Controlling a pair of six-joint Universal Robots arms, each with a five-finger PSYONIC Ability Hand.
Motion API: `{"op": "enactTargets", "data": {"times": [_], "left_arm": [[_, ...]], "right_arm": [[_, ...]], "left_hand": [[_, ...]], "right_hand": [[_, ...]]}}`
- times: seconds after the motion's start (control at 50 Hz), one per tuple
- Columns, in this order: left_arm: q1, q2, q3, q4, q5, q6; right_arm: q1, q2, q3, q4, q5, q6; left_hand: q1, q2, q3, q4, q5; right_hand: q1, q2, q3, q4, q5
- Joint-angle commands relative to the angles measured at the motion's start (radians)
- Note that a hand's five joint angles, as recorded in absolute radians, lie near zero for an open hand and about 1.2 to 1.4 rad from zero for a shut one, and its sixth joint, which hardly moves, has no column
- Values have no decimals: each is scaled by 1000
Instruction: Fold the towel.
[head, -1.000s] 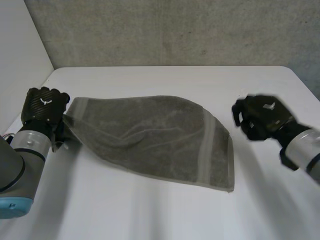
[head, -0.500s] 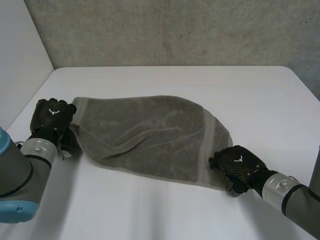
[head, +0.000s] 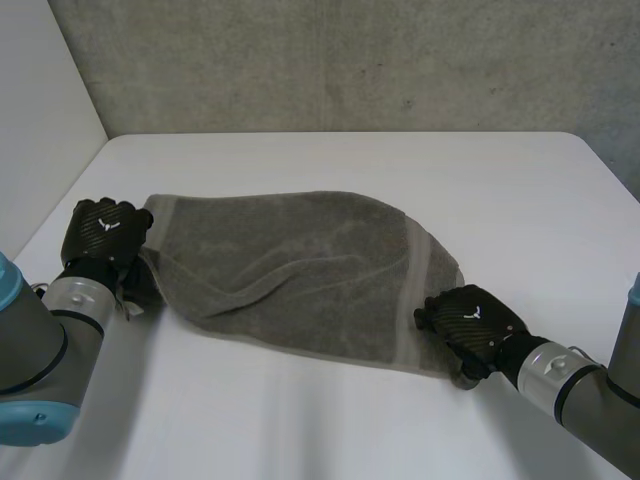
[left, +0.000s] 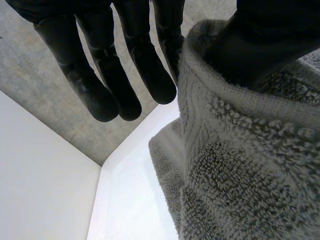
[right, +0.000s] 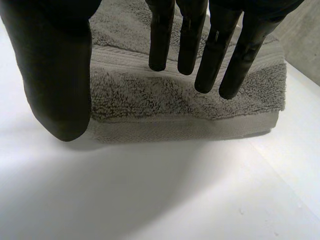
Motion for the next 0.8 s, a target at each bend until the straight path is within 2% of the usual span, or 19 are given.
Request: {"op": "enactTargets", "data": {"times": [0.02, 0.68, 0.72, 0.76, 0.78, 0.8], "left_arm": [[0, -7, 0, 0, 0, 0], [0, -11, 1, 1, 0, 0], [0, -11, 1, 1, 0, 0], [2, -10, 3, 1, 0, 0], [2, -10, 3, 1, 0, 0], [2, -10, 3, 1, 0, 0]], "right_arm": [[4, 31, -23, -1, 2, 0], [68, 58, -104, -21, 53, 15], [71, 58, -106, -21, 59, 15], [73, 58, -109, -24, 67, 18], [73, 58, -109, -24, 67, 18], [70, 57, -110, -29, 70, 18]], "left_hand": [[-57, -121, -145, -123, -256], [-57, -121, -145, -123, -256], [-57, -121, -145, -123, -256], [-57, -121, -145, -123, -256], [-57, -121, -145, -123, -256], [-57, -121, -145, -123, -256]], "right_hand": [[18, -7, 12, 17, 26], [124, 99, 118, 123, 131], [173, 149, 168, 173, 181], [395, 370, 389, 395, 403], [397, 372, 391, 396, 404], [556, 532, 551, 556, 564]]}}
